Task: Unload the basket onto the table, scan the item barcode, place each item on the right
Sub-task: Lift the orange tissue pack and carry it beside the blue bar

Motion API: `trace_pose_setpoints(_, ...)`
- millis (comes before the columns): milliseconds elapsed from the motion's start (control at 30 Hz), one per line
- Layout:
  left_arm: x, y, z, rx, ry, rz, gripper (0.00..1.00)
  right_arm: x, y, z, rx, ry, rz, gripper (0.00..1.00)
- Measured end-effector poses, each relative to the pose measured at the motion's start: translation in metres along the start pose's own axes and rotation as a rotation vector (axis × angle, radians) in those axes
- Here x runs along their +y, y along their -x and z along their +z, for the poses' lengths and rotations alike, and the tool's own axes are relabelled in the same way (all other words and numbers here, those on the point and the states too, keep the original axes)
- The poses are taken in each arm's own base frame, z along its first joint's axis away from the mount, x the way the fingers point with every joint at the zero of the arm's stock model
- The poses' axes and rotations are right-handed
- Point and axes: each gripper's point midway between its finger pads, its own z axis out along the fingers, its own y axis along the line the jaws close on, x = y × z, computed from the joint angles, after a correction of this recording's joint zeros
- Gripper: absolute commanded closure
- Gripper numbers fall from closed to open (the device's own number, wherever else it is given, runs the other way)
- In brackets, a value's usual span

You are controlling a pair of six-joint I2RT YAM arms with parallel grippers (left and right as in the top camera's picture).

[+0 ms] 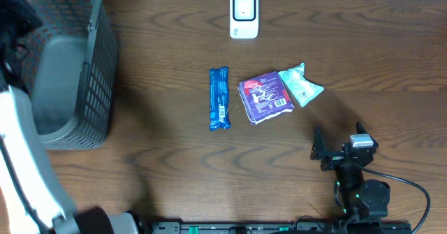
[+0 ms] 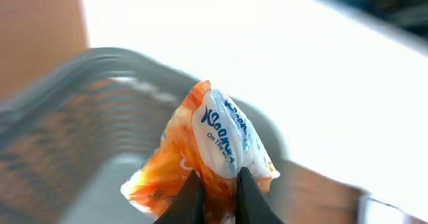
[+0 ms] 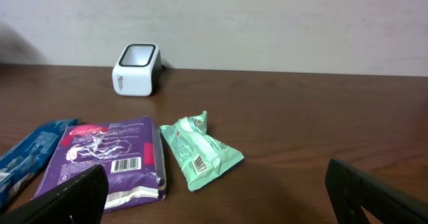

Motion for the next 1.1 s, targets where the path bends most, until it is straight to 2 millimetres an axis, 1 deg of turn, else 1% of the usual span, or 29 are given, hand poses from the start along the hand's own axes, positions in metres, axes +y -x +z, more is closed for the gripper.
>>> trace_pose_setpoints(33,-0.017,0.001,-0.01,-0.001,-0.05,-0.013,0.93,0.0,0.0,0.0,0.0,0.0,0.0,0.01)
trace_pose_setpoints(100,-0.055,-0.004,-0.027,0.018,-0.155,-0.033,0.93,0.0,0.0,0.0,0.0,0.0,0.0,0.01)
trace_pose_setpoints(167,-0.088,-0.017,-0.04,0.065,-0.242,-0.04,0.93,0.0,0.0,0.0,0.0,0.0,0.0,0.01)
trace_pose_setpoints(200,-0.107,-0.027,-0.045,0.098,-0.287,-0.037,0.93,0.0,0.0,0.0,0.0,0.0,0.0,0.01)
trace_pose_setpoints(267,-0.135,-0.047,-0.051,0.169,-0.357,-0.034,0.92,0.0,0.0,0.0,0.0,0.0,0.0,0.01)
trace_pose_setpoints(300,-0.147,-0.06,-0.053,0.217,-0.381,-0.032,0.93,0.0,0.0,0.0,0.0,0.0,0.0,0.01)
trace_pose_setpoints(333,-0.16,-0.081,-0.054,0.295,-0.401,-0.03,0.93,0.0,0.0,0.0,0.0,0.0,0.0,0.01)
trace_pose_setpoints(400,-0.175,-0.112,-0.054,0.408,-0.413,-0.021,0.93,0.0,0.0,0.0,-0.001,0.0,0.0,0.01)
trace_pose_setpoints(433,-0.183,-0.133,-0.052,0.481,-0.411,-0.013,0.93,0.0,0.0,0.0,0.0,0.0,0.0,0.01)
trace_pose_setpoints(467,-0.188,-0.148,-0.049,0.532,-0.405,-0.005,0.93,0.0,0.0,0.0,0.0,0.0,0.0,0.01)
trace_pose_setpoints(500,-0.195,-0.169,-0.045,0.601,-0.395,0.009,0.93,0.0,0.0,0.0,0.0,0.0,0.0,0.01)
trace_pose_setpoints(633,-0.211,-0.241,-0.024,0.81,-0.34,0.073,0.93,0.0,0.0,0.0,0.0,0.0,0.0,0.01)
trace_pose_setpoints(767,-0.223,-0.302,-0.004,0.957,-0.301,0.13,0.93,0.0,0.0,0.0,0.0,0.0,0.0,0.01)
trace_pose_setpoints(900,-0.23,-0.353,0.008,1.074,-0.253,0.157,0.93,0.0,0.0,0.0,0.0,0.0,0.0,0.01)
trace_pose_setpoints(967,-0.231,-0.371,0.01,1.112,-0.236,0.165,0.92,0.0,0.0,0.0,0.0,0.0,0.0,0.01)
trace_pose_setpoints(1000,-0.232,-0.379,0.011,1.13,-0.229,0.17,0.85,0.0,0.0,0.0,0.0,0.0,0.0,0.01)
trace_pose_setpoints(1033,-0.232,-0.385,0.012,1.144,-0.224,0.174,0.68,0.0,0.0,0.0,0.0,0.0,0.0,0.01)
trace_pose_setpoints(1067,-0.233,-0.39,0.012,1.155,-0.221,0.181,0.47,0.0,0.0,0.0,0.0,0.0,0.0,0.01)
trace_pose_setpoints(1100,-0.233,-0.397,0.012,1.167,-0.216,0.187,0.32,0.0,0.0,0.0,0.0,0.0,0.0,0.01)
